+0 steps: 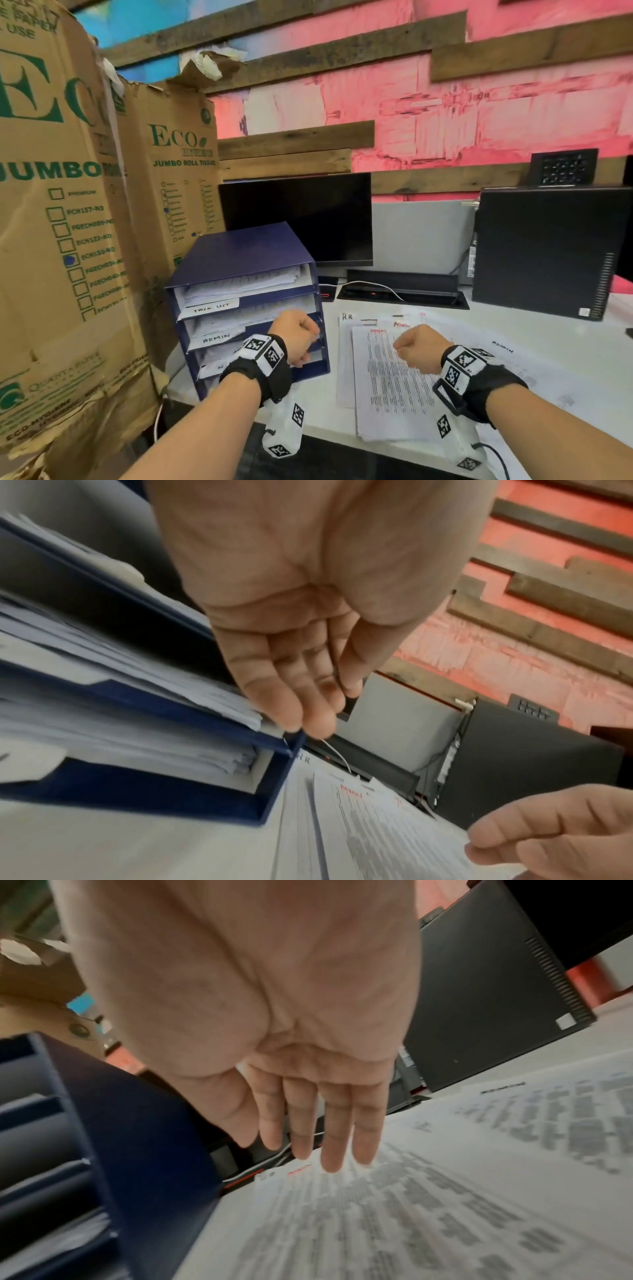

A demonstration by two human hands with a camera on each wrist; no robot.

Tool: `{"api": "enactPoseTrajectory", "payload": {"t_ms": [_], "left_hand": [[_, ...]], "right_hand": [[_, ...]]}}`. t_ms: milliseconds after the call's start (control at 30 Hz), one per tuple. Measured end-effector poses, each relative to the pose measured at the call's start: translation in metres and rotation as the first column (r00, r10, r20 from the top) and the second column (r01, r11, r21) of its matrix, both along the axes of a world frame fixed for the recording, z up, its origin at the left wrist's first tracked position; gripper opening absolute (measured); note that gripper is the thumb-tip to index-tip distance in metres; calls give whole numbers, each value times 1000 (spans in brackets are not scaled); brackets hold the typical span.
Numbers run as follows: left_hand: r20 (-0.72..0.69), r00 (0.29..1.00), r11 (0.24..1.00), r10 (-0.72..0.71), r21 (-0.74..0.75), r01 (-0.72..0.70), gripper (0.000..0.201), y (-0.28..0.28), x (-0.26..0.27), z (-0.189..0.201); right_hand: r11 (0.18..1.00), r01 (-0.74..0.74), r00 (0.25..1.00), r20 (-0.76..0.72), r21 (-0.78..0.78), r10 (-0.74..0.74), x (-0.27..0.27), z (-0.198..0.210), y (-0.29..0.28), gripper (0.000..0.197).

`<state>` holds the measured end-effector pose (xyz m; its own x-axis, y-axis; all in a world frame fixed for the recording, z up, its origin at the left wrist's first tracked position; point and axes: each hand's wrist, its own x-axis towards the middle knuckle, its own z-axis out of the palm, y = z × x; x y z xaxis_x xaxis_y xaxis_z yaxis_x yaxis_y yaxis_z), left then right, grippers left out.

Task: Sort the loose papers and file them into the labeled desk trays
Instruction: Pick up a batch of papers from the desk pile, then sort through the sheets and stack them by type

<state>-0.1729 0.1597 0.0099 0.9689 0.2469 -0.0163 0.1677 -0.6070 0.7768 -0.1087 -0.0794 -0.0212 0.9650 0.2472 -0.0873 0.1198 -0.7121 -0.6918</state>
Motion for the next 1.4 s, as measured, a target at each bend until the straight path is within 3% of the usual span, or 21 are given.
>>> {"api": "enactPoseTrajectory", "payload": {"t_ms": [200,300,367,467,667,800,933,1033,1133,1400], "left_hand": [[-237,960,985,-149,48,164,14,-41,25,-30],[-303,944,972,-133,148,185,21,-57,42,-44],[-345,932,956,-113,217,196,15,-65,55,-56],[-376,922,962,-93,205,181,18,-73,68,-72],[-113,991,992,69,116,-56,18,-76,85,-80],[-29,994,994,110,28,-109,27,-76,92,-87],[38,989,988,146,-58,-143,30,-75,92,-93],[20,991,978,133,-163,-128,33,-70,92,-102],[-1,998,966,59,-251,-57,39,-64,94,-109],[15,999,984,-52,-169,53,38,-62,91,-104]], "right_hand": [[972,-32,995,-100,-233,9,15,-30,-41,20],[953,-81,989,-145,-293,40,18,-38,-59,18],[948,-121,986,-143,-296,82,20,-43,-69,20],[938,-180,980,-139,-295,145,23,-45,-80,19],[937,-209,975,-129,-279,179,37,-42,-91,18],[937,-172,983,-111,-302,145,46,-44,-93,18],[977,29,985,-162,-213,-65,53,-48,-99,66],[991,93,976,-188,-93,-109,52,-43,-98,90],[993,90,976,-193,-82,-104,52,-41,-96,100],[994,76,978,-189,-74,-88,51,-40,-94,103]]}}
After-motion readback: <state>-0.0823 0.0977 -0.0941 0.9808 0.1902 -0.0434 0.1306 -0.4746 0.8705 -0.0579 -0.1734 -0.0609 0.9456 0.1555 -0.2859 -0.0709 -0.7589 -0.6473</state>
